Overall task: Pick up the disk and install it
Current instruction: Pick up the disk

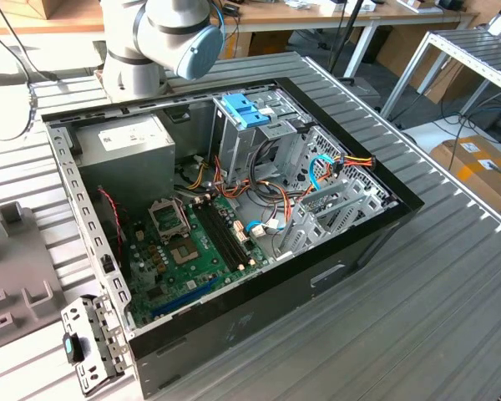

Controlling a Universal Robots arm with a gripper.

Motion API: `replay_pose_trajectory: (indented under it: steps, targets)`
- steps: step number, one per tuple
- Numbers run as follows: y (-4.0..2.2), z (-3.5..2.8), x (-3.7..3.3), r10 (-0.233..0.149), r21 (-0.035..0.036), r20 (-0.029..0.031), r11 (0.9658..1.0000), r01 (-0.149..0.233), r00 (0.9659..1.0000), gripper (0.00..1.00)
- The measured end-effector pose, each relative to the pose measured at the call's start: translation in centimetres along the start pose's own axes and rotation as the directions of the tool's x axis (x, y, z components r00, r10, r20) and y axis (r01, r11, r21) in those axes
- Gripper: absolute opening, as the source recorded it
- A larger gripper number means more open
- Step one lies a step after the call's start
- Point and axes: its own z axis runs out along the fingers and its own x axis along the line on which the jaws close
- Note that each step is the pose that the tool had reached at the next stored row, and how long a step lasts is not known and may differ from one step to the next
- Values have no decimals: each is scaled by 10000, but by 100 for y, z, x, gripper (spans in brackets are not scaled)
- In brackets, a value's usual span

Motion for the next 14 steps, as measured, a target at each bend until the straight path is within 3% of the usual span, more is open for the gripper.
replay_pose_trajectory:
  steps: [14]
  targets:
    - [4, -99, -5, 0, 2, 8, 10000, 0, 10000, 36]
